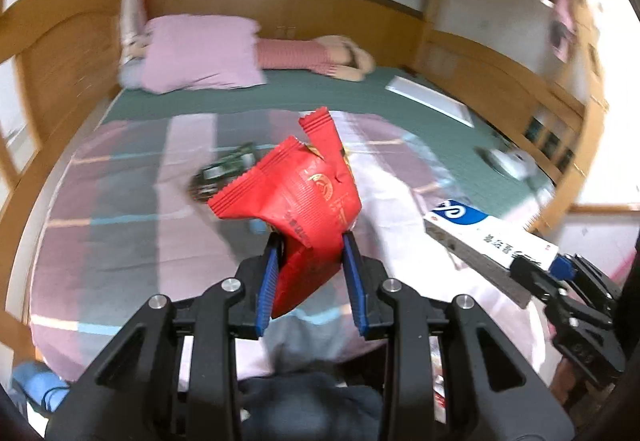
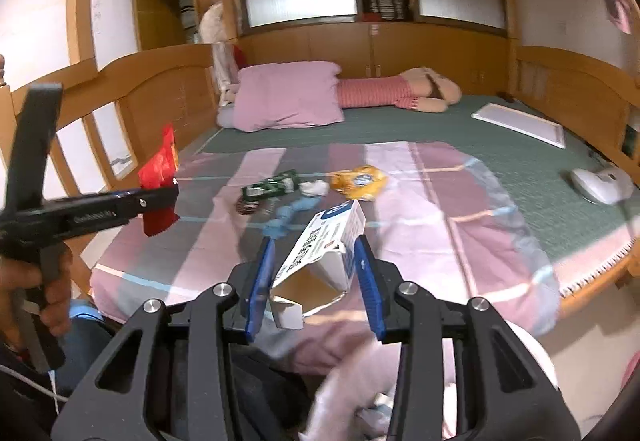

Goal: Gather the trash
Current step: 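Carry the wrapper and medicine box to the wastebasket and release them inside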

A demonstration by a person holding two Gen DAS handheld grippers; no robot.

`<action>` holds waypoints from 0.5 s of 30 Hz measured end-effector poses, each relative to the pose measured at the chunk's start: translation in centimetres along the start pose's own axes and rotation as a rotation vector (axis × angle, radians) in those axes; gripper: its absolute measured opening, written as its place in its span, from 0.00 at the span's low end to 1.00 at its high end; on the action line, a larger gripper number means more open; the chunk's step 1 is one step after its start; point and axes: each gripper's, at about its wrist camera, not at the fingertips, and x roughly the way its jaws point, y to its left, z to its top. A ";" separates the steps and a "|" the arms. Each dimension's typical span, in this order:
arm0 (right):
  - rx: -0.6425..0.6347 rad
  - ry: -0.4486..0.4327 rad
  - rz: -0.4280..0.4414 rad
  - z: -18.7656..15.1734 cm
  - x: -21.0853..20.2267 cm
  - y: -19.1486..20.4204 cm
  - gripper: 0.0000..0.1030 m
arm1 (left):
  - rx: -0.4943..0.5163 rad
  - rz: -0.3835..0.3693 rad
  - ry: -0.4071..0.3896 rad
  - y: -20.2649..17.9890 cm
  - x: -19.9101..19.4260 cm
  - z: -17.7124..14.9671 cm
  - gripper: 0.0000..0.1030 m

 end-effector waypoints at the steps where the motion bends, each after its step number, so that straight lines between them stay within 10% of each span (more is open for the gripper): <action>1: 0.008 -0.001 -0.015 -0.4 -0.6 -0.7 0.40 | 0.023 -0.015 0.002 -1.3 0.0 0.0 0.31; 15: 0.047 0.022 -0.142 -5.5 -6.6 -5.8 0.39 | 0.221 -0.147 0.066 -13.2 -1.0 -1.9 0.29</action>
